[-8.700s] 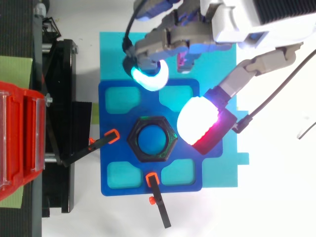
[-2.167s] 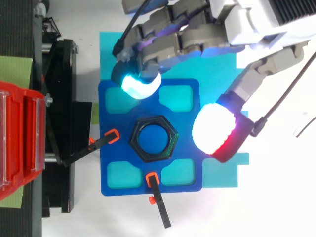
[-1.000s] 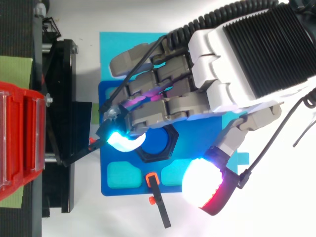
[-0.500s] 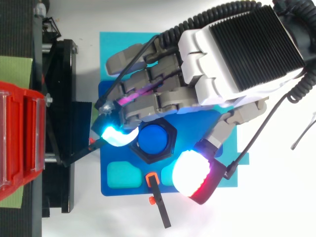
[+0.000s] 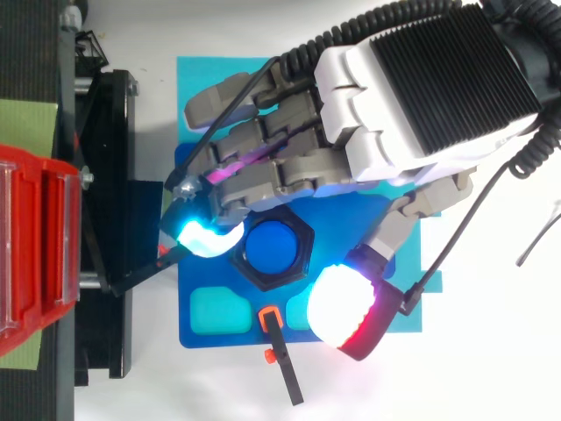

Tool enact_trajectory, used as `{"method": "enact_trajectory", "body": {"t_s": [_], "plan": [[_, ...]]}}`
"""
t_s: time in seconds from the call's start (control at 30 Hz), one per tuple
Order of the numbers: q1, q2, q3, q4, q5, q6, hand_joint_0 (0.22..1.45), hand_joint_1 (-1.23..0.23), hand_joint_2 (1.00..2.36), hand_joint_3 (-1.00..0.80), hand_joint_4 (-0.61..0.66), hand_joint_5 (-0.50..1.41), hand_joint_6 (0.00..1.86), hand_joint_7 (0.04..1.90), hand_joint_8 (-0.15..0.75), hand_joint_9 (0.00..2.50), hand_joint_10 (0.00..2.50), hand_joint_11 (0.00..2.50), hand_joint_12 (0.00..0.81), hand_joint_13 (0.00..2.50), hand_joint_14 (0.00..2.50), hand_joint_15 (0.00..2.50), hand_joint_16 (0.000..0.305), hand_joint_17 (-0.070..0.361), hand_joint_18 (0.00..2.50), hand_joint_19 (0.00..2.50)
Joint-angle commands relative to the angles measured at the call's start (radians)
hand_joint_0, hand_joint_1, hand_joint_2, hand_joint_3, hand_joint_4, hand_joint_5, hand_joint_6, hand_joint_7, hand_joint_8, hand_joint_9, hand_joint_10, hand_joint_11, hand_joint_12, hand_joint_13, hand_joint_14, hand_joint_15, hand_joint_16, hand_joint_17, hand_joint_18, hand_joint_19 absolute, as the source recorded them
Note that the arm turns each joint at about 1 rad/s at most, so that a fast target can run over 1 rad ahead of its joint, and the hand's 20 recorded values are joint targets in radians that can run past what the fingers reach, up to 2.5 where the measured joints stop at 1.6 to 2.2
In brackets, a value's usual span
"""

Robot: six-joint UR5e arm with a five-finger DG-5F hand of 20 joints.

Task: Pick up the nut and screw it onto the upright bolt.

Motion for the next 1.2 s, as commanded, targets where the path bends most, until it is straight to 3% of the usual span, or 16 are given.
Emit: {"method": "enact_trajectory", "body": {"t_s": [0.0,0.33,0.8,1.17], "plan": [[-0.002,0.0,0.0,-0.013,-0.001,-0.008,0.52,-0.2,1.0,-0.5,0.2,-0.09,0.5,0.76,0.206,0.87,0.0,0.0,0.208,0.62,0.0,0.0,0.022,0.05,0.37,0.03],[-0.015,0.0,0.0,-0.036,-0.015,-0.021,0.51,-0.2,1.0,-0.5,0.2,-0.09,0.5,0.78,0.189,0.7,0.0,0.0,0.239,0.41,0.0,0.0,0.024,0.054,0.1,0.0],[-0.016,0.0,0.0,-0.047,-0.017,-0.037,0.51,-0.2,1.0,-0.5,0.24,-0.04,0.5,1.06,0.208,0.73,0.0,0.0,0.24,0.44,0.0,0.0,0.024,0.053,0.14,0.0],[-0.019,0.0,0.0,-0.072,-0.018,-0.049,0.53,-0.23,1.0,-0.5,0.2,-0.01,0.5,1.23,0.229,0.85,0.0,0.0,0.22,0.54,0.0,0.0,0.021,0.048,0.24,0.0]]}}
